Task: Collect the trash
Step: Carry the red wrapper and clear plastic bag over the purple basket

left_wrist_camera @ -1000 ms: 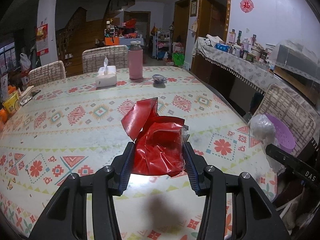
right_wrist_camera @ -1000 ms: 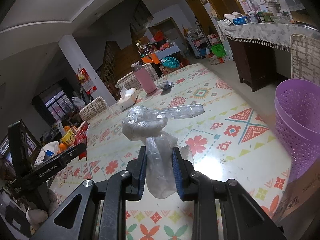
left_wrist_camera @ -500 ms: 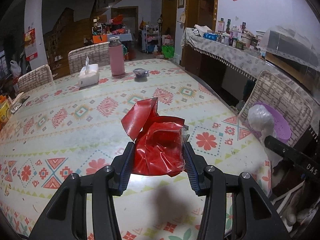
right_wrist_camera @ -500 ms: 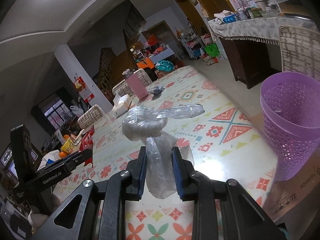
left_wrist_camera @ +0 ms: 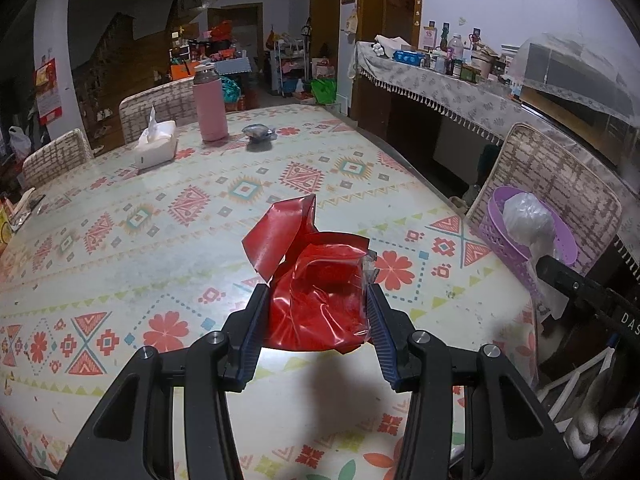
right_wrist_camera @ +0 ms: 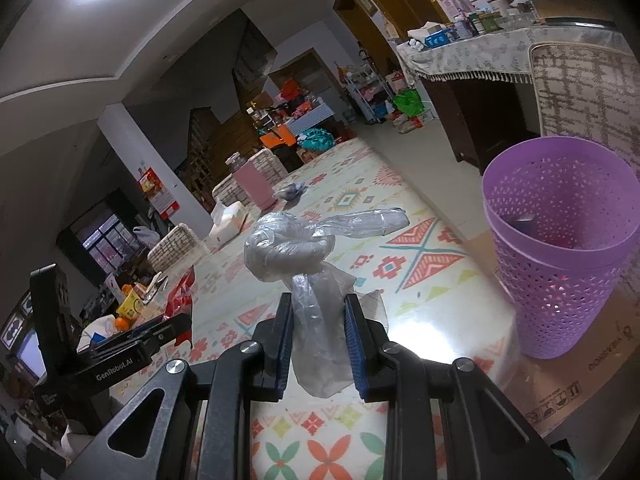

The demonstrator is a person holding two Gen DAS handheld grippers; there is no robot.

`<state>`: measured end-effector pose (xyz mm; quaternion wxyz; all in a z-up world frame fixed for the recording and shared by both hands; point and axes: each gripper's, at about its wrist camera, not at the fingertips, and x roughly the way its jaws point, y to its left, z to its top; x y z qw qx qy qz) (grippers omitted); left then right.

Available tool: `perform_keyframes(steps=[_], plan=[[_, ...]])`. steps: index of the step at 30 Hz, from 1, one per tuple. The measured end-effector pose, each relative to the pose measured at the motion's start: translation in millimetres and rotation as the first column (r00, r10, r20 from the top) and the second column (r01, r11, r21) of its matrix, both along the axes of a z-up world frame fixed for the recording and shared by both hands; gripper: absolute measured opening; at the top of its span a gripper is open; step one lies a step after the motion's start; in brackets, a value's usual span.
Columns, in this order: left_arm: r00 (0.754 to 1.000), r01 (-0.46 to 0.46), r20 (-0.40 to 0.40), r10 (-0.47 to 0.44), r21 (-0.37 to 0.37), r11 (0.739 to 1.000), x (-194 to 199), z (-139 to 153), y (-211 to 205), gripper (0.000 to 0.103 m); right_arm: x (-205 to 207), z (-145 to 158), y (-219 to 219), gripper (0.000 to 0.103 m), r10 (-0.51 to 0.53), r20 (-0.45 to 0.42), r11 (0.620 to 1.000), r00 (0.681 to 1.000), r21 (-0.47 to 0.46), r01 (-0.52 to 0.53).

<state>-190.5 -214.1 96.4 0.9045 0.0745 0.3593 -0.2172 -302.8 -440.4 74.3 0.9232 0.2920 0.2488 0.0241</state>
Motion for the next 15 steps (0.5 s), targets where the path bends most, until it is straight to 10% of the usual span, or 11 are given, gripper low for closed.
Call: perform_keyframes(steps=[15], plan=[[0.999, -0.052, 0.000, 0.052, 0.014, 0.999, 6.6, -10.2, 15.1, 0.047, 10.7, -0.4, 17.4, 0.028, 0.012, -0.031, 0.998, 0.999, -0.064, -0.014]])
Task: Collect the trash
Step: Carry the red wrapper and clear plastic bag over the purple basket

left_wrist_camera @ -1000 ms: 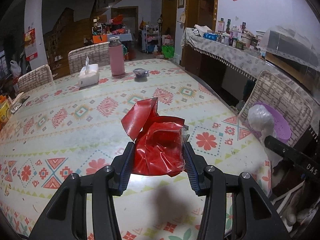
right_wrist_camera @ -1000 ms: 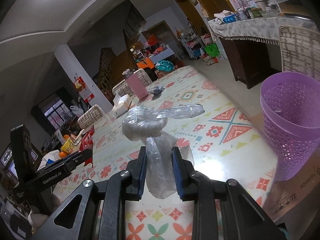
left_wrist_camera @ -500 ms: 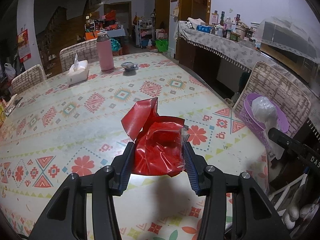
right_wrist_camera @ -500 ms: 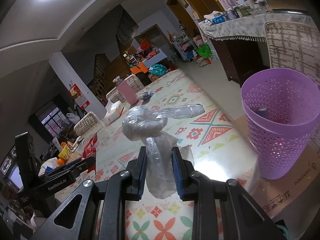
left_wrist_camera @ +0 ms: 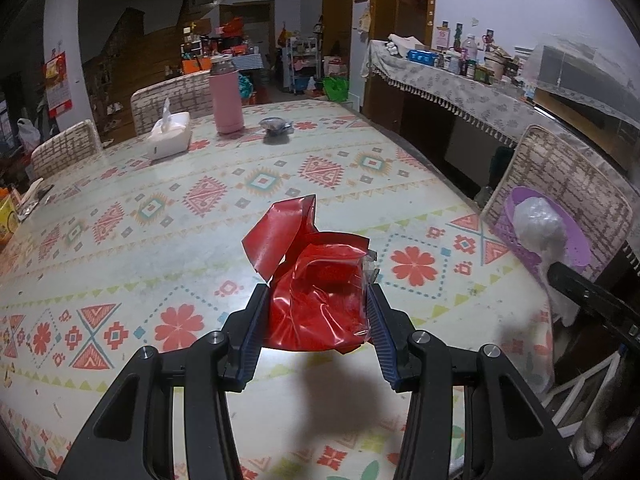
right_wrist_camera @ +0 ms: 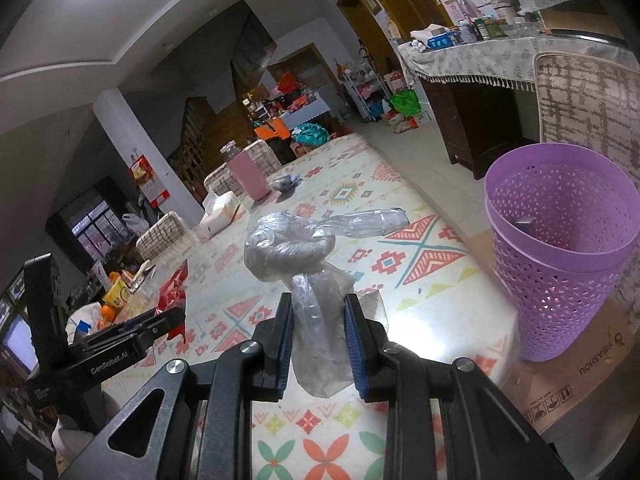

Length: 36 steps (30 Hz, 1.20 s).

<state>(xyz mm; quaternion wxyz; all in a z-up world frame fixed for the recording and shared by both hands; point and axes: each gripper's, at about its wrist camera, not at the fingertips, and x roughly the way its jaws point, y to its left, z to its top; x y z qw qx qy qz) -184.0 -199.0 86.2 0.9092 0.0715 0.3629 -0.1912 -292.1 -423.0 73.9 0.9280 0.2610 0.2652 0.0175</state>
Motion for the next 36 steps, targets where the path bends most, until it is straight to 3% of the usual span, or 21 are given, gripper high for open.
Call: perform_keyframes(steps=[18, 36], plan=[[0.999, -0.027, -0.037, 0.028, 0.028, 0.999, 18.2, -15.5, 9.2, 0.047, 12.5, -4.7, 4.6, 0.028, 0.008, -0.020, 0.999, 1.000, -0.031, -0.008], [1.000, -0.009, -0.014, 0.010, 0.068, 0.998, 14.4, -14.7, -6.8, 0.047, -8.0, -5.0, -21.0, 0.028, -0.062, 0.002, 0.998, 0.998, -0.012, 0.062]])
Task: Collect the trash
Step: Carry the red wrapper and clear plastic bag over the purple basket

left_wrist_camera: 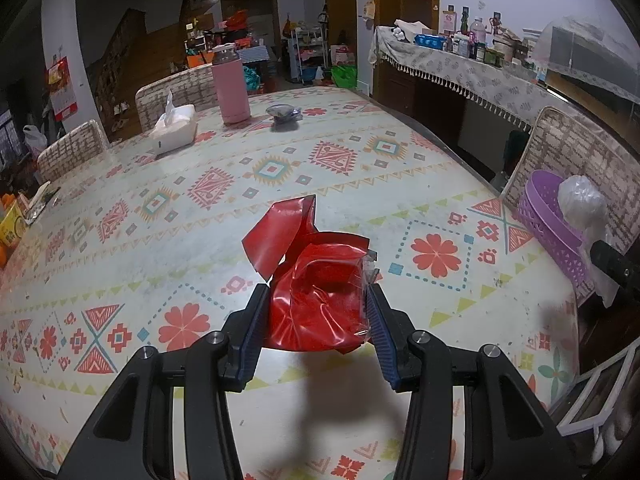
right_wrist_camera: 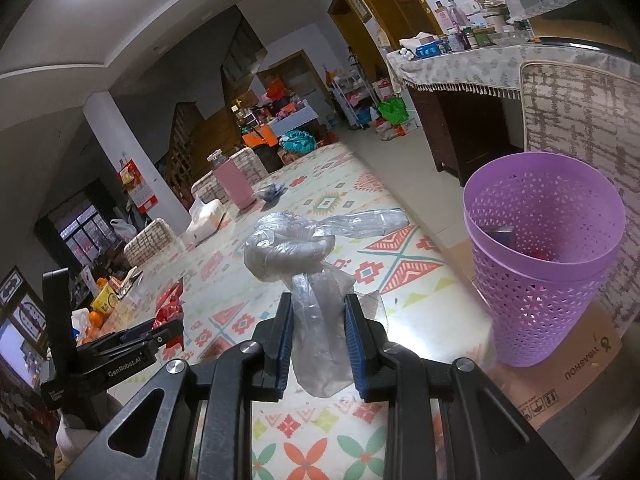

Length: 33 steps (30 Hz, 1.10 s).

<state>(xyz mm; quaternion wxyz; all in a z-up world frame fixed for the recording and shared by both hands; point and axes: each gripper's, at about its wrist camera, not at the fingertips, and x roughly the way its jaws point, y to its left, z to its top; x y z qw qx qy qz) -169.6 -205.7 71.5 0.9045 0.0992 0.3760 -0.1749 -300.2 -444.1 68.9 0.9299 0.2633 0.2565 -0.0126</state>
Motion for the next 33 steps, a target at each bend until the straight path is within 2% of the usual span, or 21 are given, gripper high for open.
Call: perform_keyframes(steps=[12, 21, 26, 33], plan=[[1.000, 0.025, 0.003, -0.025, 0.022, 0.999, -3.0, 0.2, -15.3, 0.047, -10.7, -4.5, -16.2, 0.028, -0.029, 0.005, 0.999, 1.000, 0.036, 0.029], [0.997, 0.071, 0.025, -0.072, 0.046, 0.996, -2.7, 5.5, -41.5, 0.047, -16.1, -1.6, -30.1, 0.028, -0.056, 0.018, 0.998, 0.998, 0.042, 0.055], [0.992, 0.118, 0.042, -0.121, 0.060, 0.991, -3.0, 10.0, -67.1, 0.047, -23.5, 2.7, -45.1, 0.028, -0.090, 0.027, 0.995, 0.996, 0.036, 0.089], [0.973, 0.230, 0.007, -0.230, 0.014, 0.973, 1.2, 20.0, -112.0, 0.047, -37.4, 9.8, -77.9, 0.028, -0.163, 0.029, 0.987, 0.986, 0.021, 0.162]])
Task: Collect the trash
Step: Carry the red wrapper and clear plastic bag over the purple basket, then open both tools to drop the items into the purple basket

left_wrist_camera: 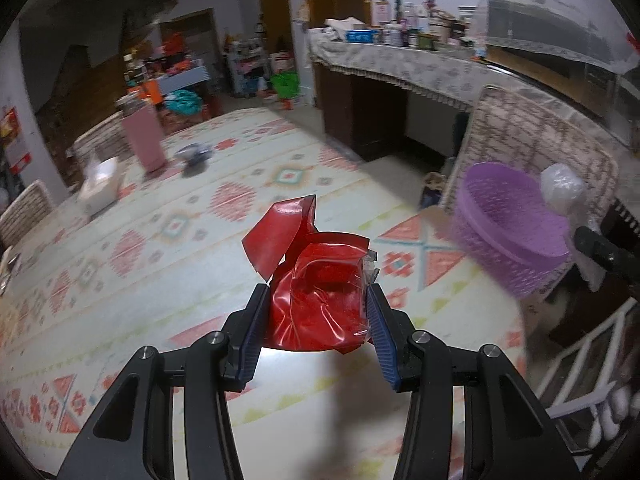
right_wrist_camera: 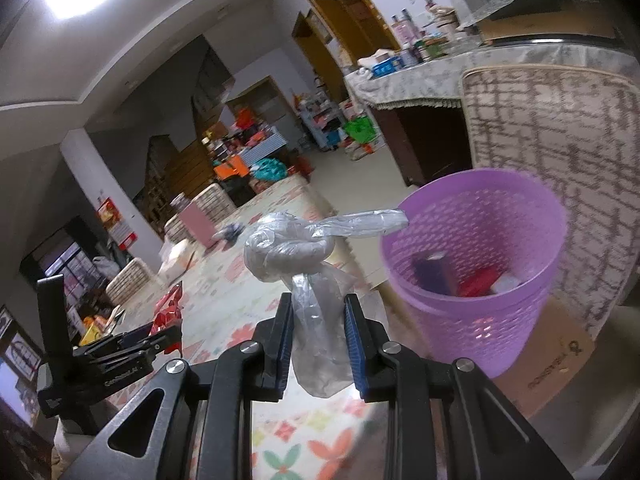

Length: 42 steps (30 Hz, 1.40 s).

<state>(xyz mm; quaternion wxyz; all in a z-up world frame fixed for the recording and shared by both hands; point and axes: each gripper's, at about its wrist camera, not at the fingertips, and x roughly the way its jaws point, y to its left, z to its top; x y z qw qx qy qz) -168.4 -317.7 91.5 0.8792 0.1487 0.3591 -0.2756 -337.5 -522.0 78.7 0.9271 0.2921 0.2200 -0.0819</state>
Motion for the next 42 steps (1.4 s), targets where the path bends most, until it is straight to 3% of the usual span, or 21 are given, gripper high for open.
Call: perform_keyframes(steps=[14, 26, 29, 31, 32, 35, 40, 42], plan=[[0.972, 0.223, -0.063, -0.228, -0.079, 0.972, 10.3, 20.9, -118.5, 0.047, -9.2, 1.7, -66.9, 0.028, -0.124, -0.033, 0.992, 0.992, -0.005, 0.123], [0.933, 0.322, -0.147, -0.327, -0.060, 0.945, 22.5, -1.7, -211.8, 0.047, -3.4, -23.3, -111.8, 0.028, -0.188, -0.083, 0.980, 0.979, 0.052, 0.193], [0.929, 0.337, -0.144, -0.342, -0.058, 0.940, 21.2, -5.4, -223.8, 0.054, 0.8, -27.6, -121.8, 0.028, -0.199, -0.089, 0.977, 0.976, 0.060, 0.205], [0.928, 0.338, -0.145, -0.343, -0.059, 0.939, 21.1, -7.0, -226.9, 0.067, 4.3, -30.9, -127.8, 0.034, -0.202, -0.095, 0.975, 0.975, 0.078, 0.209], [0.931, 0.331, -0.139, -0.337, -0.064, 0.941, 21.3, -6.9, -225.2, 0.073, 4.9, -32.5, -130.1, 0.043, -0.205, -0.096, 0.973, 0.974, 0.087, 0.213], [0.935, 0.321, -0.132, -0.328, -0.072, 0.944, 22.9, -6.6, -221.1, 0.075, 3.7, -32.0, -130.5, 0.055, -0.217, -0.082, 0.971, 0.973, 0.088, 0.224], [0.945, 0.295, -0.128, -0.302, -0.074, 0.953, 20.9, -4.2, -201.0, 0.075, -1.1, -30.6, -127.1, 0.059, -0.230, -0.078, 0.968, 0.970, 0.084, 0.237], [0.950, 0.286, -0.103, -0.293, -0.075, 0.955, 15.8, 0.5, -191.2, 0.075, -6.9, -27.7, -122.2, 0.066, -0.253, -0.079, 0.965, 0.964, 0.058, 0.258]])
